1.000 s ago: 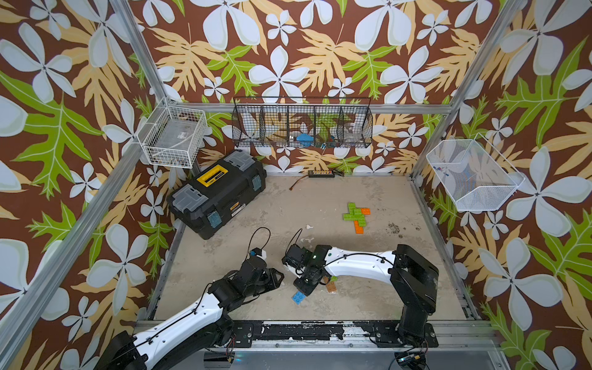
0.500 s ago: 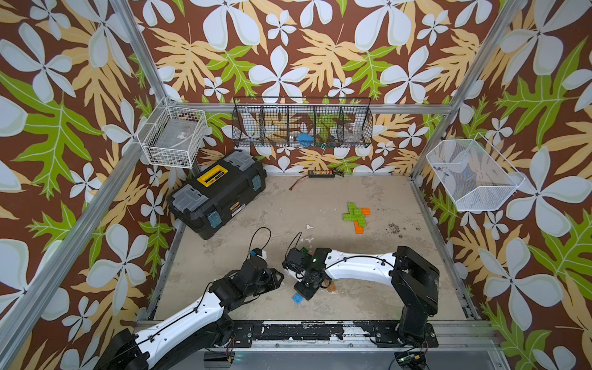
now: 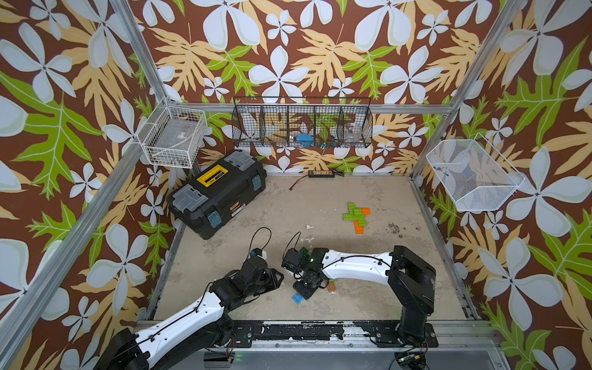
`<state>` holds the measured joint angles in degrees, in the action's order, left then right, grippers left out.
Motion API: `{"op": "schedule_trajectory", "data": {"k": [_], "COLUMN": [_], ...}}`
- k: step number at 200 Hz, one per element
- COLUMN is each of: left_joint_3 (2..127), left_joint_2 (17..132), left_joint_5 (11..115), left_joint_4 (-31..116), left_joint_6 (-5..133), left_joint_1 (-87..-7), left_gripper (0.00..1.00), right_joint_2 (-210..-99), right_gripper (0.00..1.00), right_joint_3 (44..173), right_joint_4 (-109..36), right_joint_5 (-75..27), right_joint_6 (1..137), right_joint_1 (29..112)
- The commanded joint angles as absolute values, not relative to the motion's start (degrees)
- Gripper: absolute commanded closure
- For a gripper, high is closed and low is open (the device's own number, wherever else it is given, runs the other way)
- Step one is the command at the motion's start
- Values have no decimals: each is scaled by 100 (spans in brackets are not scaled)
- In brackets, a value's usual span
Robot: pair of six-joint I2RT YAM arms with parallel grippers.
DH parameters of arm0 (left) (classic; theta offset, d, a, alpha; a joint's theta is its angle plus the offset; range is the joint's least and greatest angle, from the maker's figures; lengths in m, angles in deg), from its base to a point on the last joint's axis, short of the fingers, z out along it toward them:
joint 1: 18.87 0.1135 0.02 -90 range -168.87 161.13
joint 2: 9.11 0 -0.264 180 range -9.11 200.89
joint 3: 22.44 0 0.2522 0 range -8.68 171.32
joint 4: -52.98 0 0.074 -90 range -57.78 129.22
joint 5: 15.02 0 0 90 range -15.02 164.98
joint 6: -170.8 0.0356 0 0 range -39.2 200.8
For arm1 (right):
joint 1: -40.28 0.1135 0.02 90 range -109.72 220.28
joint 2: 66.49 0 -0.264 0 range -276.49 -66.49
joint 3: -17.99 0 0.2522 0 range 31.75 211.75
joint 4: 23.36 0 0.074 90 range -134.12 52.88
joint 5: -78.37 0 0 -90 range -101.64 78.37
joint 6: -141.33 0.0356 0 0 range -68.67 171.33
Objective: Assemble a small pinwheel with lego
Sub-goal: Pick up the lego brick from the center of the board.
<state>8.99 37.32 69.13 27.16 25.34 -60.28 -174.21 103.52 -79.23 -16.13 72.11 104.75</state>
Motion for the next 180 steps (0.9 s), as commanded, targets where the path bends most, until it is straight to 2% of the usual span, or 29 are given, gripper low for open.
{"op": "schedule_trajectory", "data": {"k": [1, 126, 180], "left_joint_3": [912, 867, 844], "left_joint_2": [3738, 3717, 3633], "left_joint_5": [6962, 6953, 6953], "left_joint_4": [2777, 2805, 2821], "left_joint_6": [2586, 2574, 2574], "left_joint_1": [-6018, -6018, -6014], "left_gripper": [60, 60, 61], "right_joint_2": [-17438, -17569, -17197], "right_gripper": [80, 79, 78], "right_joint_3": [10268, 10517, 10566], "right_joint_4": [-8205, -8506, -8293], "right_joint_5": [-1283, -770, -1126], "right_joint_6": [7260, 7312, 7440], "right_joint_1": [10466, 10606, 10612]}}
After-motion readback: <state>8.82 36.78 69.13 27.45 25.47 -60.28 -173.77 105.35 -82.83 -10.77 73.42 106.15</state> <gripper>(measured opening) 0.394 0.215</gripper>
